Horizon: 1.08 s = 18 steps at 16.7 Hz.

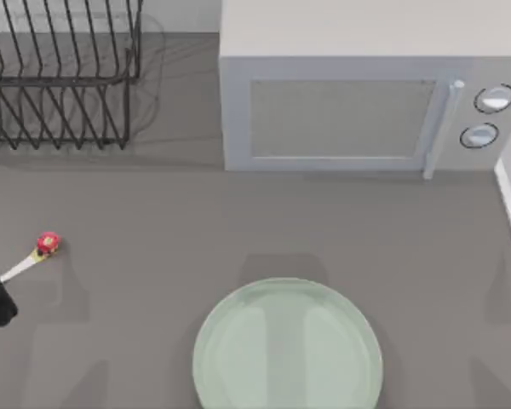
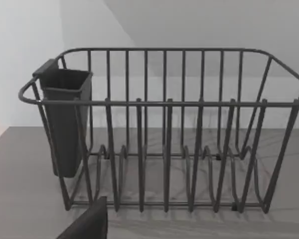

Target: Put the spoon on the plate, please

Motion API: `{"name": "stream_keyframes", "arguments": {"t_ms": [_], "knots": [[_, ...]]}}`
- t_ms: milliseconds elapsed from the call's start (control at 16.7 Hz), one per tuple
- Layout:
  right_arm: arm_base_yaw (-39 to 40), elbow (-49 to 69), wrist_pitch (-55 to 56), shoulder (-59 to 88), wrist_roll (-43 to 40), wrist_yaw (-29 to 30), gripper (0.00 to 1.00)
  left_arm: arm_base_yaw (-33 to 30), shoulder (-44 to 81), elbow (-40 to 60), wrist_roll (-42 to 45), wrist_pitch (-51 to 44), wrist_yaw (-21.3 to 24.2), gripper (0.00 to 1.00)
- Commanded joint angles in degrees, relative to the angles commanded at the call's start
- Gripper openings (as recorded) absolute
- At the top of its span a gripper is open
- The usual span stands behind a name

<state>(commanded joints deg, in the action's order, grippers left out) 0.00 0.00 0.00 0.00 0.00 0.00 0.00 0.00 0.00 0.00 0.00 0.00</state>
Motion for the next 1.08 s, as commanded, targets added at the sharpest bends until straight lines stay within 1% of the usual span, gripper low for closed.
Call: {"name": "stream_keyframes", "arguments": {"t_ms": [240, 480, 720, 1080], "knots": [[0.0, 0.0, 0.0, 0.0, 0.0, 0.0, 1.00, 0.1, 1.8, 1.7, 1.2, -1.3, -0.1, 1.00], [0.0, 0.0, 0.0, 0.0, 0.0, 0.0, 1.00, 0.5, 12.7, 10.8, 7.4, -8.6, -0.1, 1.00], [0.0, 0.0, 0.0, 0.0, 0.0, 0.0, 1.00, 0.9, 32.1, 24.3, 16.9, -20.2, 0.1, 1.00], [0.0, 0.0, 0.0, 0.0, 0.0, 0.0, 1.00, 1.6, 66.8, 46.1, 32.4, -40.1, 0.5, 1.00]]}}
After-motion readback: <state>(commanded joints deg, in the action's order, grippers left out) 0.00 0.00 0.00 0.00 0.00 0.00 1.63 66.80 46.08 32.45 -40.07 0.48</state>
